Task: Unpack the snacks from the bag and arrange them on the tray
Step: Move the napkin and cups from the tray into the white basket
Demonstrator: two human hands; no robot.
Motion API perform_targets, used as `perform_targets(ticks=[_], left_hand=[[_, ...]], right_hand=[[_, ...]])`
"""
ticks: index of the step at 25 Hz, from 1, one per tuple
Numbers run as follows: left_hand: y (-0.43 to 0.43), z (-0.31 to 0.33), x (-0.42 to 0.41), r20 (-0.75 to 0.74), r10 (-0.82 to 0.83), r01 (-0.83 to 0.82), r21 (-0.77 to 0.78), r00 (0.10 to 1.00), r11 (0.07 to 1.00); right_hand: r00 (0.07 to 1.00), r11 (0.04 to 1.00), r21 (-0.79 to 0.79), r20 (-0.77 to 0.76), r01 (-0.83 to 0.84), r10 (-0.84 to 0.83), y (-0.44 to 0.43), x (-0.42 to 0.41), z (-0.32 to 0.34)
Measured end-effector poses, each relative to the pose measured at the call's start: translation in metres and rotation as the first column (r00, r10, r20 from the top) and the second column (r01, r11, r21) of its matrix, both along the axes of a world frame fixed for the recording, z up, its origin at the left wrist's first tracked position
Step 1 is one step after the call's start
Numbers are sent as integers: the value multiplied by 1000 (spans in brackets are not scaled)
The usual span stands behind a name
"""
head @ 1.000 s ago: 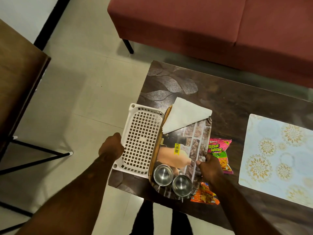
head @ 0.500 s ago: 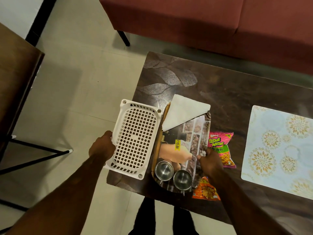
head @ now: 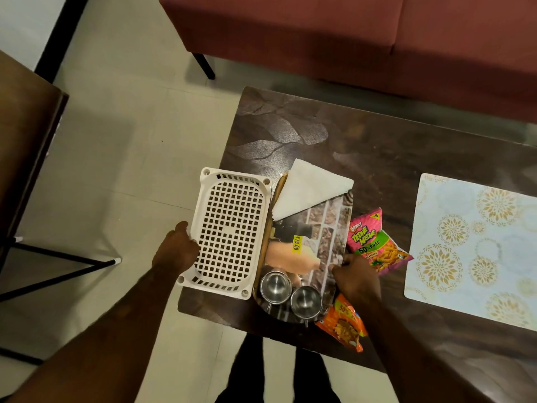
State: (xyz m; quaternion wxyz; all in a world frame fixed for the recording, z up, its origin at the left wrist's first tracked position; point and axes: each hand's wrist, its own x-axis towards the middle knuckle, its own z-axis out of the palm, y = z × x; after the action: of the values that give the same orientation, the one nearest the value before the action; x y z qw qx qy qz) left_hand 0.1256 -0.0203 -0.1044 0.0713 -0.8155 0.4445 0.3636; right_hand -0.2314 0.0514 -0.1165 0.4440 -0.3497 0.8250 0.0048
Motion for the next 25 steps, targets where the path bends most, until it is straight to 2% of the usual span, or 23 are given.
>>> perform_targets(ticks=[2,3,5,6,9,11,13,15,19,22,25], left_hand=[[0,15,-13,118,-41,56,-124,992,991],[0,23,-23,122,-67,91,-208,990,974],[1,40,-48,31,-142,144,-331,989,933],[1,47,-61,-38,-178,155,-337,983,928],[7,61,-102,-212,-296,244,-240,932,940],[8,59,-129,-139,-455,415,-243,880,877],[-3,51,-157,41,-617,600,-292,786,745],[-21,39,-181,234,-699,736,-271,676,621],[-46,6,-203,344,-732,801,-117,587,587],[-48,-8,-207,418,-722,826,-152,551,543],[-53,-4,-207,359,-729,811,-209,584,547]], right_hand=[[999,1000,2,-25,-22,22,-2,-2,10],[998,1000,-5,-51,-25,25,-5,-4,16],[996,999,-38,-92,-6,2,-11,-9,33],[994,998,-61,-107,3,-10,-15,-13,42],[990,996,-87,-142,-10,-2,-25,-31,62],[986,996,-88,-165,-30,16,-30,-43,68],[962,988,-108,-262,-107,76,-33,-50,69],[938,979,-106,-321,-174,132,-34,-53,64],[951,980,-3,-243,-200,194,-31,-60,40],[947,981,15,-259,-192,189,-28,-62,26],[946,980,26,-257,-197,197,-29,-66,21]])
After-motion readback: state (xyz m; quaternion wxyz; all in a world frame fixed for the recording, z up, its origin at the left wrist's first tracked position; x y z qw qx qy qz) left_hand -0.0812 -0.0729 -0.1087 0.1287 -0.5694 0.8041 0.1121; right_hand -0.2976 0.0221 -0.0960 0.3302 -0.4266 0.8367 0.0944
